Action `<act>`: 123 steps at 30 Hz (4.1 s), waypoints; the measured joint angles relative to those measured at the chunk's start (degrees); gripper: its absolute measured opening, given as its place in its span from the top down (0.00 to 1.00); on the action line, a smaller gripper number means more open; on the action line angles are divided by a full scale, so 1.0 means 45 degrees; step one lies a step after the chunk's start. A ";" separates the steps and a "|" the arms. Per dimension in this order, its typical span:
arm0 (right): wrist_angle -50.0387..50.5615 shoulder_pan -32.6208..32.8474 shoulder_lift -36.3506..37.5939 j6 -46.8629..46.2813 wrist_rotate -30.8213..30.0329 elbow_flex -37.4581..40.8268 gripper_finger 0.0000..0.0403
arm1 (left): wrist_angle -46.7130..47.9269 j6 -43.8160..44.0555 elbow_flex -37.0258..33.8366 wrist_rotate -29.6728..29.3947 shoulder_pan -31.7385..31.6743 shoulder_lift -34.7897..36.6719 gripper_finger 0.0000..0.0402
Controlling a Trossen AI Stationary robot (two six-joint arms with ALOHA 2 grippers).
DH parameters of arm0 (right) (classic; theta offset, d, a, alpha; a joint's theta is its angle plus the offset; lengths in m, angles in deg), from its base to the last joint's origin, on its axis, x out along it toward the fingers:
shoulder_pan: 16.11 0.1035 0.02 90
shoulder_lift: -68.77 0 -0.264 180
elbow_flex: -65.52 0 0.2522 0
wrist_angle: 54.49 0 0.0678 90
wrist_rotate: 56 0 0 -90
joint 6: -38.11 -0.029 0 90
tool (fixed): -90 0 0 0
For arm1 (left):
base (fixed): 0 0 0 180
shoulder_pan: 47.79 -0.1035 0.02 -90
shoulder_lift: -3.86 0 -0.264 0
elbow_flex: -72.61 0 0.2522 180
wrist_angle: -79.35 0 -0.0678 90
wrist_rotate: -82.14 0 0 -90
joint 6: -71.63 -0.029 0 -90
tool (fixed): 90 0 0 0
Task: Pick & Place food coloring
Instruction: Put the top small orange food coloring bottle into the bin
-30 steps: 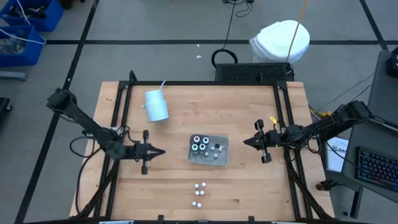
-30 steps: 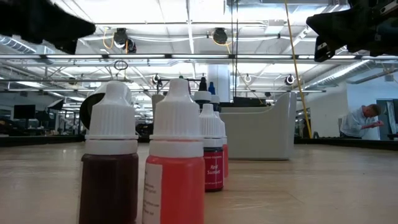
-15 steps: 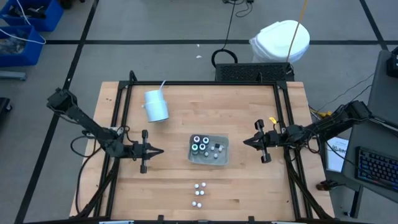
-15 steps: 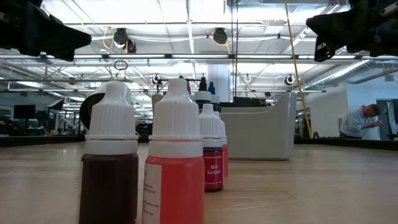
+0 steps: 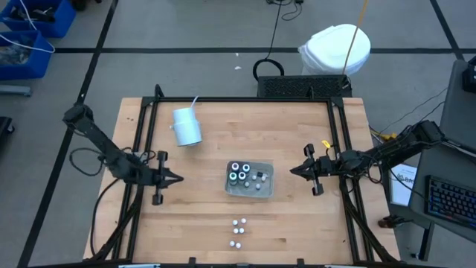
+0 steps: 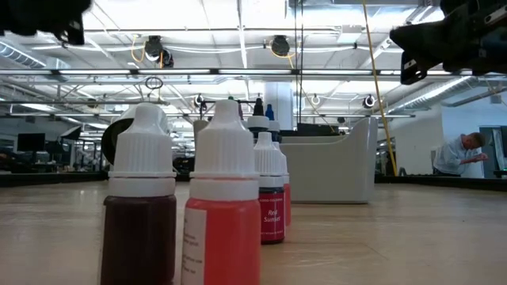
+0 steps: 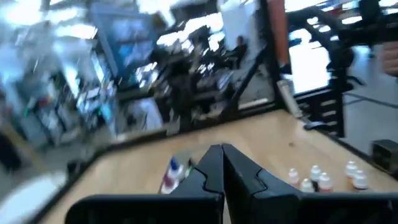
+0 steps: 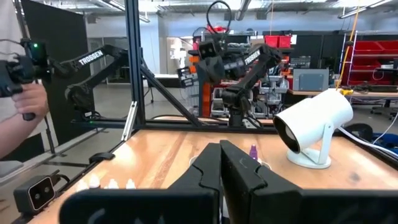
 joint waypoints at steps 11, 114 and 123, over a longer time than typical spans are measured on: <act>-0.0573 0.0003 -0.0005 0.0129 0.0072 0.0000 1.00 | -0.1202 0.1187 -0.0019 0.5180 -0.1891 -0.2815 0.98; 1.0686 0.2358 -1.5363 0.1000 0.0659 -1.4775 0.59 | -0.2346 0.2929 -0.0009 0.2930 -0.1901 -0.3872 0.92; 1.0699 0.2293 -1.5392 0.0769 0.0683 -1.4442 0.59 | -0.2346 0.2924 -0.0009 0.2929 -0.1901 -0.3868 0.92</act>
